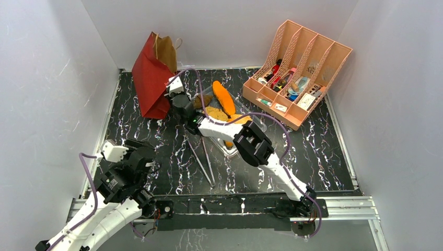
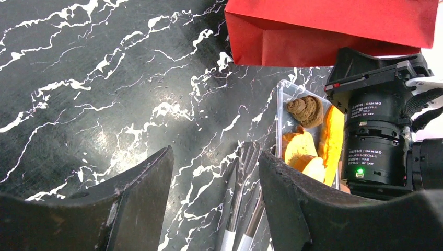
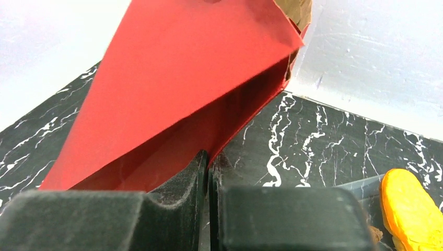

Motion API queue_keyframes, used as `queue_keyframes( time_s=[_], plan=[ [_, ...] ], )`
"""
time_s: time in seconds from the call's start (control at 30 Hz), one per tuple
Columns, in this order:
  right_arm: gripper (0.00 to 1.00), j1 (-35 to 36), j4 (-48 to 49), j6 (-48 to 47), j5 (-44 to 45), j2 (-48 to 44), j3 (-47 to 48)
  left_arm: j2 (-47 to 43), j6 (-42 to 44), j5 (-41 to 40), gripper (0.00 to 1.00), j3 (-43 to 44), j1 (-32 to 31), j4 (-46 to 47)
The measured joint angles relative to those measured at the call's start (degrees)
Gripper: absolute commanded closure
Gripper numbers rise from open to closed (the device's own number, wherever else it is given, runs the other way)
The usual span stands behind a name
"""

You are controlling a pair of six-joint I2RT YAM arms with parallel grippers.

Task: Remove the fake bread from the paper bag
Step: Move the paper bag to the corner of the board.

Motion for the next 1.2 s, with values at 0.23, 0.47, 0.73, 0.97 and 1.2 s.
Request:
queue_keyframes(
  time_s=[0.23,0.47,0.73,0.97,1.2],
  plan=[
    [1.0,2.17,0.81,-5.4,-0.38,-0.2,1.12,-0.87,-1.74,1.56,0.41,0.0,0.0,-1.53],
    [1.0,2.56,1.4,-14.71,-0.57,-0.35,2.71,-1.58,-2.86,3.01,0.41,-1.84,0.0,-1.58],
    [0.91,2.1,1.08,-17.79,-0.9,-0.38,2.65,-1.62,-3.06,3.77,0.41,-2.38,0.0,-1.14],
    [0.5,2.01,2.32,-16.5,-1.07,-1.92,-2.98,-1.62,-3.02,4.43,0.4,-2.51,0.0,-0.67],
    [0.4,2.08,2.5,-14.88,-1.04,-5.88,-10.95,-1.37,-2.81,4.97,0.4,-2.73,0.0,-0.22]
  ],
)
